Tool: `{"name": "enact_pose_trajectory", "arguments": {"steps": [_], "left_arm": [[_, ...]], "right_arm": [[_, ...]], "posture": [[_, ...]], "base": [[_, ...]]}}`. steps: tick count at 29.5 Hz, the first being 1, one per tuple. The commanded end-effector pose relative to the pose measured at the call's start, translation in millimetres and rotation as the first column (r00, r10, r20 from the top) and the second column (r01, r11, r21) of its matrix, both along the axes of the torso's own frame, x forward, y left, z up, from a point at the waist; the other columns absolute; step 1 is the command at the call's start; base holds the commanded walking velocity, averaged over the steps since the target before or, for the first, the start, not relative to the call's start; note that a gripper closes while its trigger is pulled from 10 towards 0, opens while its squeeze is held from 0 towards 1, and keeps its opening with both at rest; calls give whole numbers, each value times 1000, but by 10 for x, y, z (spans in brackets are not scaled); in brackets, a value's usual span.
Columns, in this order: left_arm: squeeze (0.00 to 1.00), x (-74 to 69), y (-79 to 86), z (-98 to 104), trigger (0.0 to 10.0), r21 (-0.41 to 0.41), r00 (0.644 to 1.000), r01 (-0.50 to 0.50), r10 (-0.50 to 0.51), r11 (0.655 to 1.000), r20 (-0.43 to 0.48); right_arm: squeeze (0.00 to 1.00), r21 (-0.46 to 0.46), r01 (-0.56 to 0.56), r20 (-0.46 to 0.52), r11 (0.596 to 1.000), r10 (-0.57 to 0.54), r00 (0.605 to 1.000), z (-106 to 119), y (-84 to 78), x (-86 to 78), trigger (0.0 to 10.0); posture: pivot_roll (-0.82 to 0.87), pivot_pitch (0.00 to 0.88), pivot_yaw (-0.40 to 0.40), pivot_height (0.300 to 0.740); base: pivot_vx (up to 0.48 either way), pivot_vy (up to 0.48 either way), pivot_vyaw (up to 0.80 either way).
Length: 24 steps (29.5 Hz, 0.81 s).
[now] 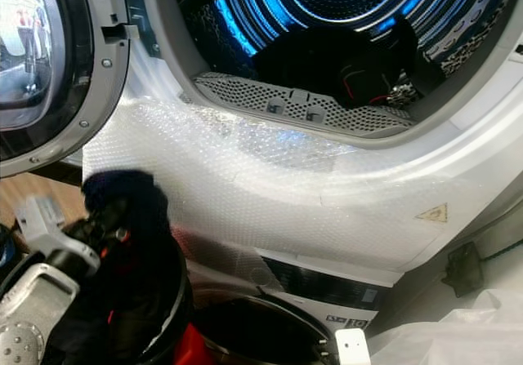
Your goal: Clothes washing
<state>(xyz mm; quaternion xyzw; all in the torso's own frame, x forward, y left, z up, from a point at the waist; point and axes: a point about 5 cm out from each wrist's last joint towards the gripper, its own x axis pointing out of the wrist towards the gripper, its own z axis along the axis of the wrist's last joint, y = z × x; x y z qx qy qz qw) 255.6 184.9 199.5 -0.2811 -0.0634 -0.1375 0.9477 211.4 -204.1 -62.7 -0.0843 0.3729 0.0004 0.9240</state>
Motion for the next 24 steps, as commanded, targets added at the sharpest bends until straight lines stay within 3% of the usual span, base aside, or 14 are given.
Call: {"name": "enact_pose_trajectory", "arguments": {"steps": [1, 3, 6, 7, 11, 12, 16, 17, 19, 21, 23, 24], "left_arm": [[0, -25, -193, 253, 0, 17, 985, 134, -135, 991, 107], [0, -23, -418, 437, 0, 96, 933, 308, -320, 947, 167], [0, -11, -555, 554, 0, 128, 888, 397, -416, 909, 197], [0, 24, -655, 652, 0, 168, 850, 449, -478, 878, 223], [0, 108, -827, 843, 0, 235, 764, 537, -585, 810, 273], [0, 176, -945, 972, 0, 308, 694, 585, -660, 750, 288], [0, 279, -1077, 1139, 0, 430, 613, 598, -732, 676, 297], [0, 434, -1171, 1291, 0, 531, 551, 581, -778, 617, 302], [0, 578, -1249, 1434, 0, 592, 509, 567, -809, 573, 295], [0, 622, -1310, 1505, 0, 634, 453, 577, -848, 514, 275], [0, 705, -1379, 1598, 0, 691, 384, 582, -894, 429, 231], [0, 813, -1438, 1746, 0, 730, 343, 568, -916, 379, 209]], "right_arm": [[0, 0, 10, -6, 1000, -10, 1000, -1, -1, 6, 10000], [0, 5, 16, -9, 1000, -15, 1000, -13, 23, -8, 10000], [0, 9, 26, -12, 1000, -26, 1000, -22, 32, -20, 10000], [0, 13, 35, -12, 999, -35, 999, -27, 40, -27, 10000], [0, 19, 48, -13, 999, -47, 999, -39, 57, -43, 10000], [0, 23, 63, -13, 998, -63, 998, -49, 63, -60, 10000], [0, 28, 89, -14, 996, -88, 996, -63, 59, -90, 10000], [0, 29, 113, -17, 993, -112, 994, -82, 45, -132, 10000], [0, 29, 129, -21, 991, -128, 992, -98, 33, -170, 10000], [0, 29, 147, -22, 989, -146, 989, -111, 13, -205, 10000], [0, 26, 175, -24, 984, -175, 984, -127, -25, -255, 10000], [0, 19, 201, -30, 979, -200, 979, -150, -80, -334, 10000]], "posture": [[250, 0, -67, 740], [248, 0, -59, 740], [244, 0, -51, 740], [237, 0, -40, 740], [219, 0, -20, 740], [203, 0, -5, 740], [176, 0, 19, 740], [142, 0, 40, 740], [121, 0, 51, 740], [104, 0, 59, 740], [71, 0, 74, 740], [21, 0, 96, 740]], "base": [[0, 0, 0], [0, 0, 0], [0, 0, 0], [0, 0, 0], [0, 0, 0], [0, 0, 0], [0, 0, 0], [0, 0, 0], [0, 0, 0], [0, 0, 0], [0, 0, 0], [0, 0, 0]]}}
